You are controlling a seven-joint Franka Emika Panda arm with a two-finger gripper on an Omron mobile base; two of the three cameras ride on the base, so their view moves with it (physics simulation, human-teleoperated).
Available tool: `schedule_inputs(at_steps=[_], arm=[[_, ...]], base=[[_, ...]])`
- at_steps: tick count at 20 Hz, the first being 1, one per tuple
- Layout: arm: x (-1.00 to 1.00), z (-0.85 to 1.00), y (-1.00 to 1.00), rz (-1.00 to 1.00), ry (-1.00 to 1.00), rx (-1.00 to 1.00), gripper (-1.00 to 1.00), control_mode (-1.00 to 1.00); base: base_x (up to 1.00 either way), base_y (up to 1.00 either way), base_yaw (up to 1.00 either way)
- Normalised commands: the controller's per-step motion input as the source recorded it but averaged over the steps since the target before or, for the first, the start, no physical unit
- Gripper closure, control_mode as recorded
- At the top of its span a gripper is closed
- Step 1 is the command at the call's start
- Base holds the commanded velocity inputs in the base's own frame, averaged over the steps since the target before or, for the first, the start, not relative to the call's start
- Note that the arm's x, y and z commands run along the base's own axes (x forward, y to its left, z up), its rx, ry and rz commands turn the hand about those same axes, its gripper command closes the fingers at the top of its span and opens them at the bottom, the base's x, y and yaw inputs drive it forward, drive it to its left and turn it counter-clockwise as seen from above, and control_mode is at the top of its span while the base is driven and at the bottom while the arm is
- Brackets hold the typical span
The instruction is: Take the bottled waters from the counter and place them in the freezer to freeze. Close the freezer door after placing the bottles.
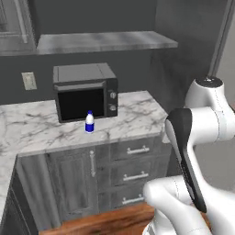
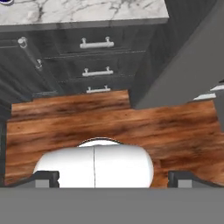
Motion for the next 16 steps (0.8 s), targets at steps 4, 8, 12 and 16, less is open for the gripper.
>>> schedule_inputs(at_steps=[4, 8, 12, 16], arm=[[0.0, 0.0, 0.0, 0.0, 0.0, 0.0, -1.0, 1.0], [0.0, 0.0, 0.0, 0.0, 0.0, 0.0, -1.0, 1.0], [0.0, 0.0, 0.0, 0.0, 0.0, 0.0, -1.0, 1.0], [0.0, 0.0, 0.0, 0.0, 0.0, 0.0, -1.0, 1.0]], base=[[0.0, 1.0, 0.27], [0.17, 0.57, 0.04], [0.51, 0.01, 0.0], [0.52, 0.0, 0.0]])
